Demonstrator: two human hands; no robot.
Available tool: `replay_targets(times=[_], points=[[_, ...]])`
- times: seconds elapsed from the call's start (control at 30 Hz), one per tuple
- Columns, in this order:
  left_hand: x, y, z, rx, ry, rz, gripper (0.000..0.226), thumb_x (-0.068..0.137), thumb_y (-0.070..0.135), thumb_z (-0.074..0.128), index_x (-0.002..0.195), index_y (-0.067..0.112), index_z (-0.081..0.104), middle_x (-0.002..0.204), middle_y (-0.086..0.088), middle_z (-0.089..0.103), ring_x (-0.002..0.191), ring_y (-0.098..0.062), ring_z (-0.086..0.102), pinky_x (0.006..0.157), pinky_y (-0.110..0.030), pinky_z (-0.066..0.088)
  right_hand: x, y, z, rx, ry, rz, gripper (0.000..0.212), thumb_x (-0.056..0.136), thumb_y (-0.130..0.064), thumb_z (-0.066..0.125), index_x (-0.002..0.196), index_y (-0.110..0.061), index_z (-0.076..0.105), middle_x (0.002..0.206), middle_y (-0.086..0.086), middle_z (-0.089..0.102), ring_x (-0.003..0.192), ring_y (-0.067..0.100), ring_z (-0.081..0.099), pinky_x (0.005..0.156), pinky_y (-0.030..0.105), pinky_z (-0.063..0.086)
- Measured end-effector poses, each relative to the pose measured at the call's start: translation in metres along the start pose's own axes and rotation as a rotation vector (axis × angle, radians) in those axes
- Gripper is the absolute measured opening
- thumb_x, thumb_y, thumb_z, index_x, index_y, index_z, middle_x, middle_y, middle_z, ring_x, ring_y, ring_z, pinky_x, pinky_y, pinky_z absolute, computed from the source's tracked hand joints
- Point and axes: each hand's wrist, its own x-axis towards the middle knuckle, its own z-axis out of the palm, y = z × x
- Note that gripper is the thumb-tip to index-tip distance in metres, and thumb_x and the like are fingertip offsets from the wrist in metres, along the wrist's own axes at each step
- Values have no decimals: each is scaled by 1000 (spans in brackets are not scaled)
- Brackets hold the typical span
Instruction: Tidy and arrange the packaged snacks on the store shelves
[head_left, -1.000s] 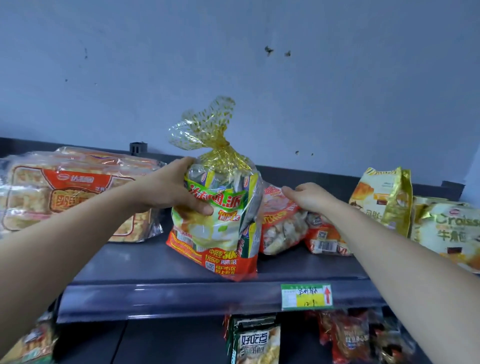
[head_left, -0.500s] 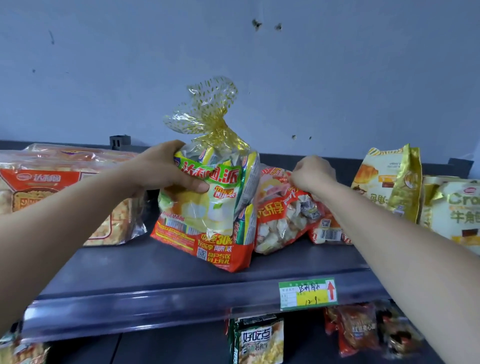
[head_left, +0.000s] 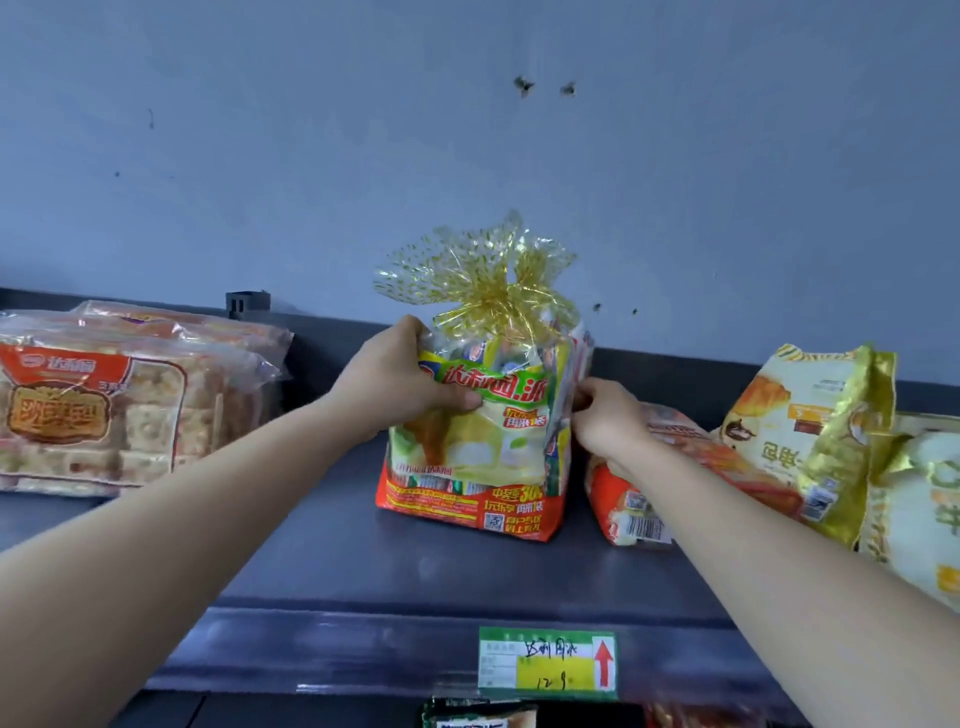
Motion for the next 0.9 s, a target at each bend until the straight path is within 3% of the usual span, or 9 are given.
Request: replay_targets(times=[0.13, 0.33, 0.47, 0.57, 0.63, 0.7, 0.83, 0.9], points=[[-4, 15, 24, 91, 73, -4, 91, 61, 41, 88, 133, 14, 41, 114, 4, 53, 107, -19, 55, 87, -31, 45, 10, 12, -15, -150, -88, -124, 25, 84, -8, 56, 102, -19, 68, 99, 2, 68, 94, 25, 62, 68, 28, 44], [-15, 29, 42, 153, 164, -16, 88, 67, 41, 84, 136, 12, 38, 127, -2, 53, 111, -18, 52, 82, -27, 39, 26, 20, -13, -288, -88, -232, 19, 88, -6, 48, 83, -19, 60, 94, 6, 67, 78, 23, 57, 64, 28, 39], [-13, 28, 50, 202, 198, -9, 78, 72, 41, 81, 132, 12, 40, 124, -2, 54, 100, -14, 48, 80, -28, 38, 34, 26, -13, -347, -204, -216, 21, 93, -21, 49, 106, -18, 64, 106, 5, 67, 89, 25, 61, 68, 30, 42], [-8, 25, 56, 208, 232, -13, 76, 73, 42, 79, 130, 11, 40, 124, -2, 54, 102, -16, 49, 80, -29, 37, 36, 41, -31, -236, -146, -119, 30, 96, -31, 46, 120, -18, 59, 117, 6, 64, 103, 28, 59, 77, 32, 45], [-2, 25, 59, 225, 244, -8, 72, 76, 41, 77, 129, 10, 40, 126, -5, 53, 110, -21, 51, 80, -29, 37, 38, 56, -52, -299, -82, 17, 36, 93, -32, 49, 122, -12, 57, 117, 9, 63, 106, 30, 59, 82, 34, 47], [2, 24, 63, 238, 256, 0, 69, 78, 40, 76, 128, 8, 41, 126, -7, 53, 113, -23, 50, 81, -29, 36, 35, 70, -70, -394, -160, 173, 39, 92, -33, 52, 118, -4, 58, 107, 12, 64, 98, 31, 60, 80, 33, 48], [7, 20, 67, 236, 266, 16, 68, 79, 40, 75, 128, 8, 40, 126, -8, 53, 112, -25, 51, 82, -31, 37, 28, 72, -85, -352, -324, 330, 73, 81, -55, 64, 127, 1, 50, 125, 17, 57, 111, 34, 57, 93, 39, 48], [7, 17, 65, 232, 247, 21, 71, 79, 40, 75, 130, 8, 38, 128, -8, 51, 114, -25, 50, 84, -31, 37, 28, 69, -90, -281, -363, 397, 80, 69, -58, 74, 120, 0, 52, 120, 17, 59, 109, 35, 58, 93, 43, 48]])
